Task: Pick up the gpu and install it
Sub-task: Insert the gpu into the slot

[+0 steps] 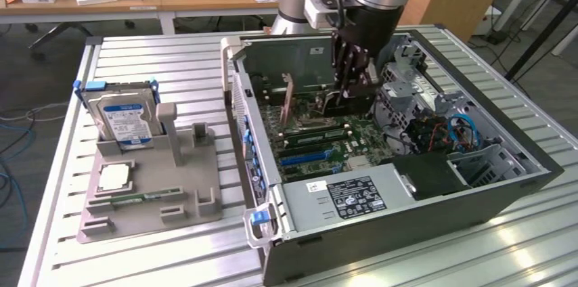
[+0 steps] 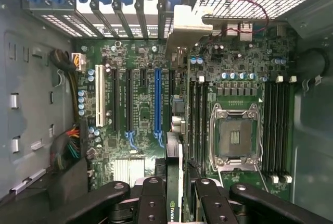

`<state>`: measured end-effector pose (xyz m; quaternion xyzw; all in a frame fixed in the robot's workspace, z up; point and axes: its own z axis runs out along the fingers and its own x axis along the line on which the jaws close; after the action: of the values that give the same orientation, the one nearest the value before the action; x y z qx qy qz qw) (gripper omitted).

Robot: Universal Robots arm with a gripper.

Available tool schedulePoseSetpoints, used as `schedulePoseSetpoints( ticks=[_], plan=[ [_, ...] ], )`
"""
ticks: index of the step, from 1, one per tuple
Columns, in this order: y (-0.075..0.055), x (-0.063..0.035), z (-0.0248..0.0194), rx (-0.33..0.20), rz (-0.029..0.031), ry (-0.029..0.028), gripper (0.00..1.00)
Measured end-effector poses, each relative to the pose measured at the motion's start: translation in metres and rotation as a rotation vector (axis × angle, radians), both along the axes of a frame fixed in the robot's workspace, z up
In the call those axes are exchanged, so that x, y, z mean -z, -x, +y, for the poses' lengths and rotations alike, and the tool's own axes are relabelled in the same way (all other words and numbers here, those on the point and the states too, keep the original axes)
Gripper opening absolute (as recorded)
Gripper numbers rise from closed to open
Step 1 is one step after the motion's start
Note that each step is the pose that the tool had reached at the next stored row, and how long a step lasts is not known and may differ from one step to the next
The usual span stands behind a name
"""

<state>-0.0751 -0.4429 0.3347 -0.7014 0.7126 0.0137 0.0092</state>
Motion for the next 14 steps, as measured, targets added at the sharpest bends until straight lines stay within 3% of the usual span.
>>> schedulePoseSetpoints(
  ticks=[8, 14],
  plan=[
    [0.0000, 0.0028, -0.0001, 0.000, 0.0000, 0.0000, 0.26],
    [0.0014, 0.0029, -0.0047, 0.000, 0.0000, 0.0000, 0.26]
  ],
)
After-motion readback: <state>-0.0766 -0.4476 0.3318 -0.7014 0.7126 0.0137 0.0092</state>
